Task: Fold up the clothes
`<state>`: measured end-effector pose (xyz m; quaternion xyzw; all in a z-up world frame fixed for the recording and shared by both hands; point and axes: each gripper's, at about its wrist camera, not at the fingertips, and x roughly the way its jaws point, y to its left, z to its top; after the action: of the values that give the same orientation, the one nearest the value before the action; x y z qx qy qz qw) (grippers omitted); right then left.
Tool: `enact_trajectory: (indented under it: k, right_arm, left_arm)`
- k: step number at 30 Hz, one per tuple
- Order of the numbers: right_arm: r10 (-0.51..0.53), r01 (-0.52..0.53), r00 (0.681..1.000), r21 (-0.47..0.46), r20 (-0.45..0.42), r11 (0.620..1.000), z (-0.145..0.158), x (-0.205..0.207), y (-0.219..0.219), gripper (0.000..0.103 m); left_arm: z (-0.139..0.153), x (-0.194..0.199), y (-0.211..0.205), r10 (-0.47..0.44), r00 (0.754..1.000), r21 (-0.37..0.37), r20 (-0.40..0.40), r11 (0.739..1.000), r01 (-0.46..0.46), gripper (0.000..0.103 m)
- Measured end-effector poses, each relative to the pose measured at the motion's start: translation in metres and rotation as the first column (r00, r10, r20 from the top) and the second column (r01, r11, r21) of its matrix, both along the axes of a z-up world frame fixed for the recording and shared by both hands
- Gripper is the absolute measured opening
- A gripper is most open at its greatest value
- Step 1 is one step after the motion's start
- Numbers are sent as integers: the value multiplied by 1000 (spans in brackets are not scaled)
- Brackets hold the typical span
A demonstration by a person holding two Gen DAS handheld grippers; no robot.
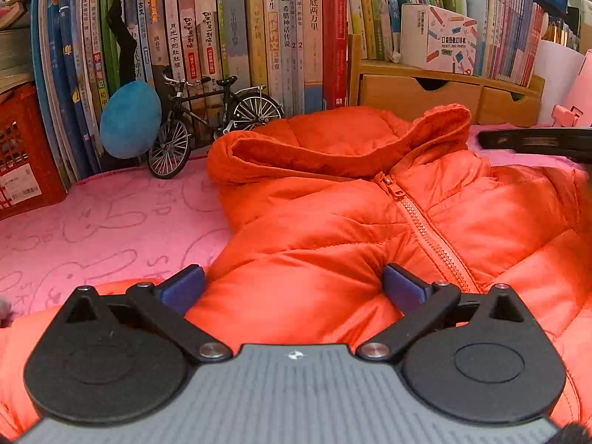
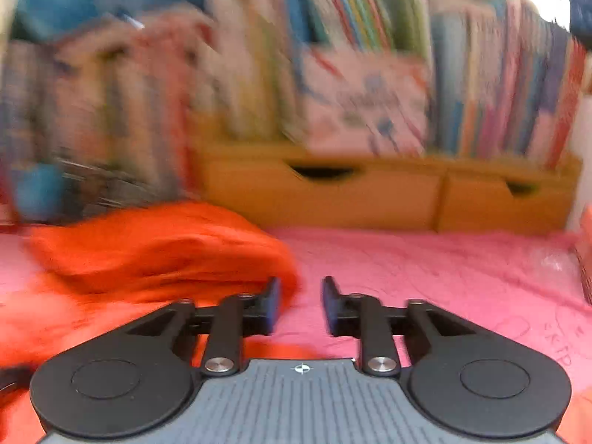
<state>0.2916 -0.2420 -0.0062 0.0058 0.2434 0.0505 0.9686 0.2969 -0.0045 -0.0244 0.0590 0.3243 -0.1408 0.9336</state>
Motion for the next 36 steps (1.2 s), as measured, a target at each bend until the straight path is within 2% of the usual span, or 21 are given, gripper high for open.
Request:
enact_trajectory:
  k: [9, 12, 13, 15, 16, 17, 19, 20, 21, 22, 24, 25, 26, 28, 29, 30, 32, 33, 34, 35, 36]
  right_arm:
    - [-125, 113, 988, -122, -96, 986, -10, -63, -63, 35]
    - [-170, 147, 977, -168, -131, 975, -14, -85, -85, 26]
    - [-195, 172, 971, -162, -138, 972, -13, -93, -97, 14]
    - [-306, 306, 943, -18, -127, 952, -2, -108, -142, 12]
    - [-374, 381, 922, 49, -102, 923, 7, -120, -164, 23]
    - [-449, 455, 890, 96, -73, 885, 14, -132, -185, 38]
    - [-619, 616, 785, 81, 16, 783, 23, -152, -218, 56]
    - [-670, 668, 742, 65, 11, 741, 24, -155, -232, 59]
    - [-699, 699, 715, 54, -25, 713, 24, -160, -248, 59]
    - [-719, 722, 692, 43, -61, 691, 23, -162, -262, 59]
    - [-714, 723, 687, 28, -134, 691, 16, -159, -274, 71]
    - [-713, 722, 684, -1, -156, 692, 12, -156, -276, 85]
    - [-729, 733, 664, -45, -167, 679, 7, -148, -276, 93]
    - [-760, 752, 622, -125, -189, 647, -3, -131, -278, 94]
    - [-770, 767, 600, -119, -215, 631, -8, -123, -284, 91]
    - [-759, 771, 602, -68, -249, 634, -11, -121, -291, 81]
    - [-693, 742, 653, 74, -304, 666, -12, -113, -302, 18]
    - [-669, 721, 677, 94, -309, 686, -7, -108, -304, 11]
    - [-658, 706, 695, 106, -289, 700, 1, -111, -303, 10]
    - [-679, 710, 694, 70, -240, 701, 9, -115, -301, 10]
    - [-717, 727, 677, -6, -166, 687, 19, -121, -299, 10]
  left_arm:
    - [-1, 1, -4, -1, 1000, 17, -3, 1000, 1, 103]
    - [-1, 2, -5, -1, 1000, 24, -3, 1000, 1, 103]
    - [-1, 2, -5, 0, 1000, 27, -2, 1000, 0, 103]
    - [-2, 1, -6, 1, 1000, 32, -1, 999, -1, 103]
    - [-2, 1, -6, 1, 1000, 34, -1, 999, -1, 103]
    - [-1, 2, -6, 2, 1000, 34, -2, 999, -2, 103]
    - [-1, 2, -6, 2, 1000, 36, -2, 999, -2, 103]
    - [-1, 2, -6, 2, 1000, 37, -1, 999, -2, 103]
    - [-1, 2, -7, 3, 1000, 39, -1, 999, -3, 103]
    - [-1, 1, -7, 3, 1000, 40, -1, 999, -3, 103]
    - [-1, 1, -7, 4, 1000, 42, -1, 999, -4, 103]
    - [-1, 1, -7, 4, 1000, 43, 0, 999, -4, 103]
    - [-1, 1, -7, 3, 1000, 44, 0, 999, -3, 103]
    - [-1, 1, -8, 4, 1000, 47, 2, 999, -4, 103]
    - [-1, 1, -8, 4, 1000, 48, 2, 999, -4, 103]
    - [-1, 1, -8, 4, 1000, 48, 2, 999, -4, 103]
    - [-1, 1, -8, 4, 1000, 49, 2, 999, -4, 103]
    - [-1, 1, -8, 4, 1000, 49, 2, 999, -4, 103]
    - [-1, 1, -8, 4, 1000, 49, 2, 999, -4, 103]
    - [0, 1, -8, 3, 1000, 49, 2, 999, -3, 103]
    - [0, 1, -8, 3, 1000, 49, 2, 999, -3, 103]
